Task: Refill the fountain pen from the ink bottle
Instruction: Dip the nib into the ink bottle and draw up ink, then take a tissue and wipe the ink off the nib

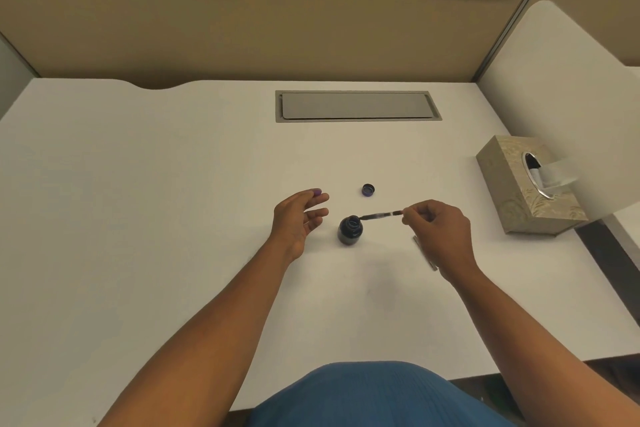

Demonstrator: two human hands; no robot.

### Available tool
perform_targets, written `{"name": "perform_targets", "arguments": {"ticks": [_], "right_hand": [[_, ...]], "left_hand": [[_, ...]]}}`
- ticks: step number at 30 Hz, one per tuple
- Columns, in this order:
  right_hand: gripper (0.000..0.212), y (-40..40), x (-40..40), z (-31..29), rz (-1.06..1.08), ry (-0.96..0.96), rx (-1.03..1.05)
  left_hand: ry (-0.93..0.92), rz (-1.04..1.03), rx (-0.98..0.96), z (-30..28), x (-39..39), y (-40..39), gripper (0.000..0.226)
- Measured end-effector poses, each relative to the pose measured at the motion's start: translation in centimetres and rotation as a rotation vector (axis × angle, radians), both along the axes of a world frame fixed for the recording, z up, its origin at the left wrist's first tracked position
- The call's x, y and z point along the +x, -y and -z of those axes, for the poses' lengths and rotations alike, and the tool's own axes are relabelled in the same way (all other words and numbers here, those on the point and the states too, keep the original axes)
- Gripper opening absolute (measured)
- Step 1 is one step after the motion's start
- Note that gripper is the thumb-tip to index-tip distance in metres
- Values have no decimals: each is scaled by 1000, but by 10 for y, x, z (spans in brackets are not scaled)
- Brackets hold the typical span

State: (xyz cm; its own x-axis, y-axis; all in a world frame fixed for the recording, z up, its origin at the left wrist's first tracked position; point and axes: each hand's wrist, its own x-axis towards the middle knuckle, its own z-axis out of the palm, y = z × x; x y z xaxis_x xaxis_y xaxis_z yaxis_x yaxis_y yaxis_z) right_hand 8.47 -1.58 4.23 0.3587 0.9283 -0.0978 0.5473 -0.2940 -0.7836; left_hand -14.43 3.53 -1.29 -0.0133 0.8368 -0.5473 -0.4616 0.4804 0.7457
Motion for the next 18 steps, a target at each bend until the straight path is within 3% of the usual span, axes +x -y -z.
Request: {"name": "perform_targets", "arguments": {"ticks": [10, 18], "right_hand": [[11, 7, 10, 5, 58, -17, -17], [15, 2, 21, -3, 322, -530, -30]], "left_hand": [[18, 140, 13, -4, 24, -1, 18], [82, 370, -8, -13, 67, 10, 18]]}}
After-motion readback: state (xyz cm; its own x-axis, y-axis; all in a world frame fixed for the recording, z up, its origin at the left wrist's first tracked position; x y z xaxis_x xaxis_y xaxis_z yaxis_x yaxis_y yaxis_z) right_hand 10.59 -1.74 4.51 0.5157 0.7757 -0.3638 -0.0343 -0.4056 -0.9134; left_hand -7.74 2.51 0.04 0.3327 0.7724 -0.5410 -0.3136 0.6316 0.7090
